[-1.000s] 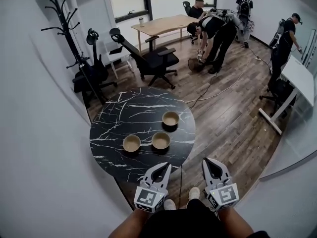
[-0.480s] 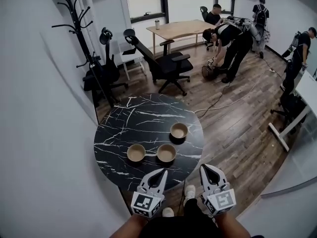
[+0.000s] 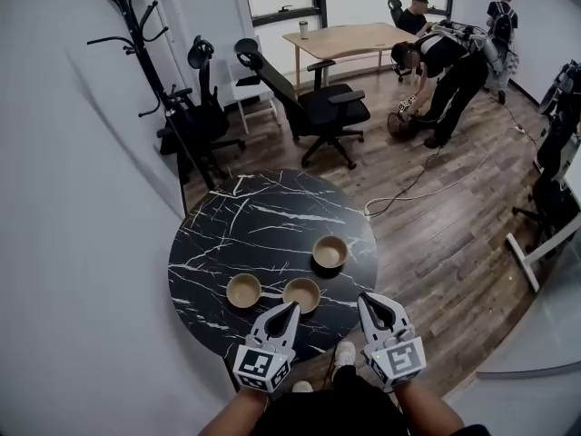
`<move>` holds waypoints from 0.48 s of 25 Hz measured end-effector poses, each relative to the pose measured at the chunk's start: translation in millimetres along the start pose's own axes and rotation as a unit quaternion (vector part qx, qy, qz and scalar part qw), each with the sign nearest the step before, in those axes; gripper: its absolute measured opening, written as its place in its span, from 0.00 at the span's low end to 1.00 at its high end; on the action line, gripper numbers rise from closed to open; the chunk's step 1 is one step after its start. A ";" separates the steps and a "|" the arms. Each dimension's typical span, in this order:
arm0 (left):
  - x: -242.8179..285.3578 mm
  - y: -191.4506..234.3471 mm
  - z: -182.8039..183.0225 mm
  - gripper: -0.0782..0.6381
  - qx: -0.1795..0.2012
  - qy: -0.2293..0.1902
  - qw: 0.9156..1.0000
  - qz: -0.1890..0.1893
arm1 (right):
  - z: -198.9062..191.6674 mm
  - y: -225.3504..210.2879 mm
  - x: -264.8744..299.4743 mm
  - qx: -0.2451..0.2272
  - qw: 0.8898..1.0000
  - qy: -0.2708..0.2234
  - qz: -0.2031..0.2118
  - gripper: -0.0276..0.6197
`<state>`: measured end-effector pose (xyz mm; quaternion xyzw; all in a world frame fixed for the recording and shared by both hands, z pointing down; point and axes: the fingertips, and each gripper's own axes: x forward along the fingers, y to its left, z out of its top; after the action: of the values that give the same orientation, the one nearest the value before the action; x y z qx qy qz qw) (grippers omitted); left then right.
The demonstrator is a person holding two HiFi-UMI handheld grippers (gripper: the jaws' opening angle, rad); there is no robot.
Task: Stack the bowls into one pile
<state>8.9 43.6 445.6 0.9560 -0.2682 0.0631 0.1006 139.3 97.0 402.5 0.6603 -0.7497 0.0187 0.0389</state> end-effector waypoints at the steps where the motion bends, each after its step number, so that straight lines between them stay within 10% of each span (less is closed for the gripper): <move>1: 5.8 4.6 -0.2 0.13 -0.010 -0.001 1.000 0.007 | -3.2 -4.2 5.9 0.005 1.000 0.000 0.004 0.06; 12: 50.3 35.6 7.0 0.13 -0.008 0.000 0.994 0.105 | -27.5 -45.3 62.0 0.015 0.996 0.020 0.084 0.06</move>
<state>33.3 -12.9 453.2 0.9219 -0.3674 0.0708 0.1006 177.4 32.1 434.0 0.5951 -0.8012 0.0461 0.0419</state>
